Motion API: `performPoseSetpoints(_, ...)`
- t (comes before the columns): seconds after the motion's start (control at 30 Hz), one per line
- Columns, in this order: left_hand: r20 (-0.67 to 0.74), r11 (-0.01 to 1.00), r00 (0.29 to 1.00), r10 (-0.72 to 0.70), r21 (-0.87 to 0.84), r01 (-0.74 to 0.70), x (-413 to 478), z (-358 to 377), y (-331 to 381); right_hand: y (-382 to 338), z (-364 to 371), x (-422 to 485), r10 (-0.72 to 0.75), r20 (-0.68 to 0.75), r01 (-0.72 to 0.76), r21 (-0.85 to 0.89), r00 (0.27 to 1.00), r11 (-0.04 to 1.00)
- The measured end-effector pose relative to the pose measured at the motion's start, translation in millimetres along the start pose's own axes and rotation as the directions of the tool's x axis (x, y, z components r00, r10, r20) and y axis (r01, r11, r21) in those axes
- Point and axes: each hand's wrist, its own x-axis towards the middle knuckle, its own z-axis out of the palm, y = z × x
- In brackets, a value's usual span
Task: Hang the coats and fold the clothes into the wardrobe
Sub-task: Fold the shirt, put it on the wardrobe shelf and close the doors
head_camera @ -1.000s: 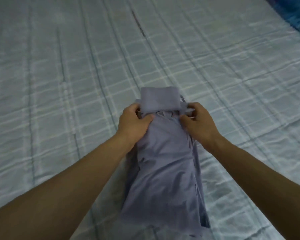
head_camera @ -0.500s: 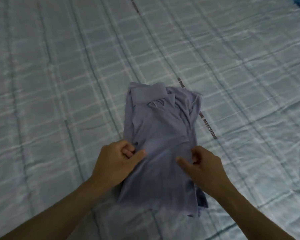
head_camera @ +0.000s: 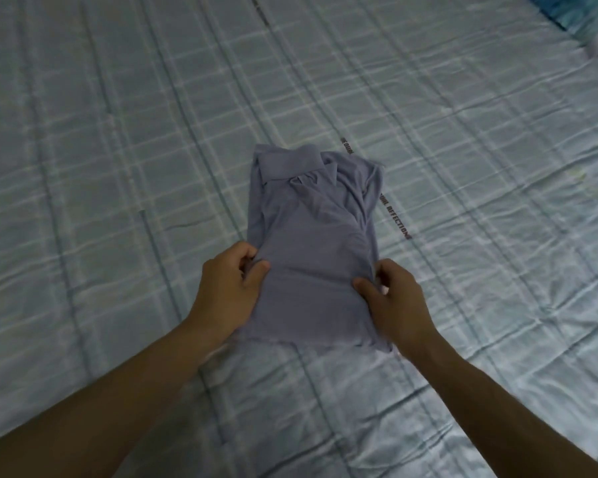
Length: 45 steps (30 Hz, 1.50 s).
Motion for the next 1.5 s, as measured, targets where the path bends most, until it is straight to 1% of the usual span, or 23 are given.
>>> performPoseSetpoints(0.13, -0.036, 0.989, 0.996, -0.086, 0.116, 0.090, -3.3, 10.8, 1.5, 4.2, -2.9, 11.2, -0.055, 0.022, 0.058, -0.124, 0.998, 0.991)
performPoseSetpoints(0.2, -0.077, 0.968, 0.996, -0.052, 0.242, 0.069, -15.2, 13.1, 3.7, 6.8, -3.7, 5.6, 0.008, -0.018, -0.011, -0.188, 1.000, 0.982)
performPoseSetpoints(0.27, -0.063, 0.923, 0.979, 0.195, 0.350, -0.162, -29.2, 10.5, 4.8, 9.0, -7.0, -8.5, 0.022, -0.127, -0.059, -0.298, 0.992, 0.953)
performPoseSetpoints(0.3, 0.003, 0.869, 0.941, 0.338, 0.384, -0.313, -36.3, 8.9, 4.2, 9.8, -8.3, -17.6, -0.064, -0.168, 0.006, -0.328, 0.984, 0.945)
performPoseSetpoints(0.33, 0.100, 0.796, 0.888, 0.449, 0.406, -0.449, -43.8, 7.6, 2.6, 9.9, -8.7, -27.0, -0.209, -0.168, 0.143, -0.338, 0.963, 0.930)
performPoseSetpoints(0.4, 0.319, 0.654, 0.788, 0.527, 0.439, -0.616, -55.7, 6.4, -4.6, 12.4, -4.7, -45.8, -0.471, 0.020, 0.445, -0.363, 0.882, 0.819)
performPoseSetpoints(0.47, 0.444, 0.572, 0.759, 0.476, 0.500, -0.650, -57.6, 7.1, -13.8, 20.9, 5.3, -59.6, -0.500, 0.292, 0.578, -0.396, 0.816, 0.713)
performPoseSetpoints(0.5, 0.457, 0.561, 0.772, 0.442, 0.531, -0.635, -56.1, 6.8, -17.4, 25.7, 10.4, -61.6, -0.470, 0.363, 0.591, -0.414, 0.805, 0.692)
performPoseSetpoints(0.57, 0.452, 0.553, 0.791, 0.413, 0.566, -0.612, -50.6, 6.1, -21.6, 32.1, 18.4, -58.5, -0.454, 0.352, 0.572, -0.429, 0.818, 0.699)
performPoseSetpoints(0.67, 0.439, 0.513, 0.764, 0.473, 0.567, -0.644, -40.6, 9.2, -23.9, 30.6, 25.5, -50.2, -0.509, 0.246, 0.563, -0.437, 0.825, 0.701)
performPoseSetpoints(0.8, 0.413, 0.580, 0.724, 0.553, 0.433, -0.690, -33.1, 5.4, -14.0, 16.9, 23.1, -45.4, -0.493, 0.211, 0.532, -0.436, 0.844, 0.726)
performPoseSetpoints(0.9, 0.447, 0.660, 0.714, 0.539, 0.302, -0.688, -31.5, -5.6, -3.7, 1.8, 3.7, -34.6, -0.400, 0.324, 0.502, -0.348, 0.857, 0.792)
performPoseSetpoints(1.0, 0.479, 0.712, 0.692, 0.540, 0.178, -0.679, -43.1, -19.9, 5.2, -7.0, -15.8, -40.8, -0.407, 0.444, 0.559, -0.294, 0.798, 0.776)
performPoseSetpoints(1.03, 0.506, 0.733, 0.697, 0.509, 0.171, -0.659, -50.4, -23.6, 8.0, -8.0, -20.5, -46.4, -0.407, 0.484, 0.579, -0.283, 0.774, 0.765)
performPoseSetpoints(1.1, 0.625, 0.786, 0.697, 0.350, 0.209, -0.582, -69.1, -28.0, 12.7, -8.7, -28.8, -60.2, -0.342, 0.617, 0.600, -0.273, 0.709, 0.752)
performPoseSetpoints(1.13, 0.711, 0.817, 0.657, 0.249, 0.211, -0.537, -78.1, -29.4, 14.8, -8.4, -32.6, -66.5, -0.263, 0.699, 0.582, -0.265, 0.665, 0.769)
performPoseSetpoints(1.2, 0.843, 0.877, 0.527, 0.109, 0.168, -0.450, -87.0, -34.4, 20.3, -6.8, -40.5, -73.6, -0.110, 0.808, 0.477, -0.226, 0.579, 0.850)
performPoseSetpoints(1.23, 0.867, 0.897, 0.488, 0.099, 0.135, -0.422, -86.7, -38.1, 24.8, -6.6, -44.3, -74.4, -0.075, 0.827, 0.413, -0.199, 0.558, 0.889)
performPoseSetpoints(1.27, 0.871, 0.910, 0.480, 0.106, 0.109, -0.400, -83.2, -42.1, 29.5, -7.4, -47.6, -73.5, -0.075, 0.823, 0.374, -0.172, 0.563, 0.912)
performPoseSetpoints(1.3, 0.855, 0.920, 0.503, 0.122, 0.092, -0.380, -77.7, -45.7, 33.1, -9.6, -50.7, -71.4, -0.101, 0.799, 0.357, -0.148, 0.593, 0.922)
performPoseSetpoints(1.37, 0.765, 0.949, 0.631, 0.131, 0.087, -0.303, -63.6, -52.0, 36.7, -16.4, -56.1, -62.4, -0.171, 0.691, 0.322, -0.094, 0.702, 0.942)
performPoseSetpoints(1.43, 0.609, 0.975, 0.785, 0.114, 0.085, -0.207, -47.8, -56.4, 36.4, -26.1, -59.6, -48.3, -0.204, 0.503, 0.268, -0.056, 0.840, 0.962)
performPoseSetpoints(1.5, 0.445, 0.986, 0.892, 0.084, 0.090, -0.137, -31.3, -58.6, 34.9, -39.5, -60.2, -30.3, -0.218, 0.281, 0.235, -0.030, 0.935, 0.971)
